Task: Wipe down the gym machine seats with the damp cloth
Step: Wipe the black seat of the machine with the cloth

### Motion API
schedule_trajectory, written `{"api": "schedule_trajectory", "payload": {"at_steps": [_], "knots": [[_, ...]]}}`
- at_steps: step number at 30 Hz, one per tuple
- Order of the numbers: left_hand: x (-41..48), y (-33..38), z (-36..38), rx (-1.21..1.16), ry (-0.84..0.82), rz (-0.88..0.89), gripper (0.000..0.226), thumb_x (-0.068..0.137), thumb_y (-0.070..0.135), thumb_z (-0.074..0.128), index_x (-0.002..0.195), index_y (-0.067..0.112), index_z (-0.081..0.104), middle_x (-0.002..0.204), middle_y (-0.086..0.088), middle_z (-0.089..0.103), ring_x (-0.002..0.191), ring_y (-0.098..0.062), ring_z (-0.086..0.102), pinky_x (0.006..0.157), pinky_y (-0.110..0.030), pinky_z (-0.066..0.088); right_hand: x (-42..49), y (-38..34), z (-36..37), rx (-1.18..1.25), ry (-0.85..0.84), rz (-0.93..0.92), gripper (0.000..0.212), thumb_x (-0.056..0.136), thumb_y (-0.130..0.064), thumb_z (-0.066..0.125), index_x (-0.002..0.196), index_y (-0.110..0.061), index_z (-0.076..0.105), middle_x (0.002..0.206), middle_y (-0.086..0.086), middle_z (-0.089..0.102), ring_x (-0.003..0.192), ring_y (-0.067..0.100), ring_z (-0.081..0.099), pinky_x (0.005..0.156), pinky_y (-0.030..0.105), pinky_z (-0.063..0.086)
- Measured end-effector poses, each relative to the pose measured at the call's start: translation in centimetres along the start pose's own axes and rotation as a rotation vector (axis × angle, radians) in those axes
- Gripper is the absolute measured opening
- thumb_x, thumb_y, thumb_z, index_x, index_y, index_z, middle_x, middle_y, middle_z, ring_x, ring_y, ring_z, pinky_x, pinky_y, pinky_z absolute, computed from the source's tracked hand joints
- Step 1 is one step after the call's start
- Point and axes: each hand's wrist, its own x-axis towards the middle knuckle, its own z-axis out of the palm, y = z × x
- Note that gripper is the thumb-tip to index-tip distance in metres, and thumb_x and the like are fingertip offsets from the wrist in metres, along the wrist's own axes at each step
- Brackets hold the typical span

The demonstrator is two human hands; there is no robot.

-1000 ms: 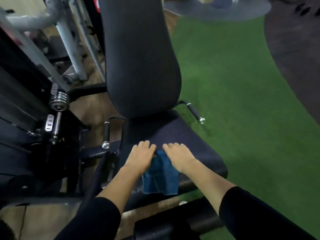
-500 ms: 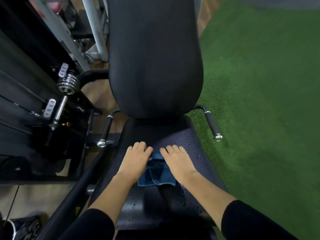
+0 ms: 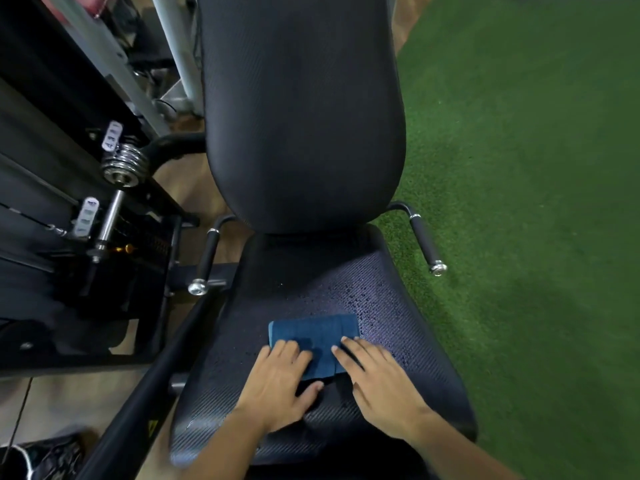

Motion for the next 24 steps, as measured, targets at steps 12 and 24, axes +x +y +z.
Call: {"api": "schedule_trajectory", "payload": {"at_steps": [12, 24], "knots": [[7.0, -0.4, 1.9, -0.029, -0.231, 0.28, 0.067, 0.092, 0.07, 0.024, 0.148, 0.046, -0.003, 0.158, 0.009, -0.016, 0.144, -0.024, -0.019, 0.115, -0.054, -0.008, 4.7, 8.1, 1.8, 0.08, -0.012, 0.455, 0.077, 0.082, -0.046, -0.009, 0.151, -0.015, 0.0, 0.158, -0.001, -0.009, 0.143, 0.014, -0.016, 0.115, 0.032, -0.012], [12.3, -1.2, 5.1, -0.026, -0.082, -0.099, 0.065, 0.089, 0.069, 0.021, 0.148, 0.042, 0.014, 0.16, 0.004, 0.007, 0.147, -0.024, 0.004, 0.114, -0.055, 0.015, 5.7, 8.7, 3.8, 0.071, 0.011, 0.443, 0.068, 0.091, -0.044, 0.003, 0.151, -0.013, 0.006, 0.159, 0.0, -0.003, 0.145, 0.016, -0.011, 0.118, 0.037, -0.007]]}}
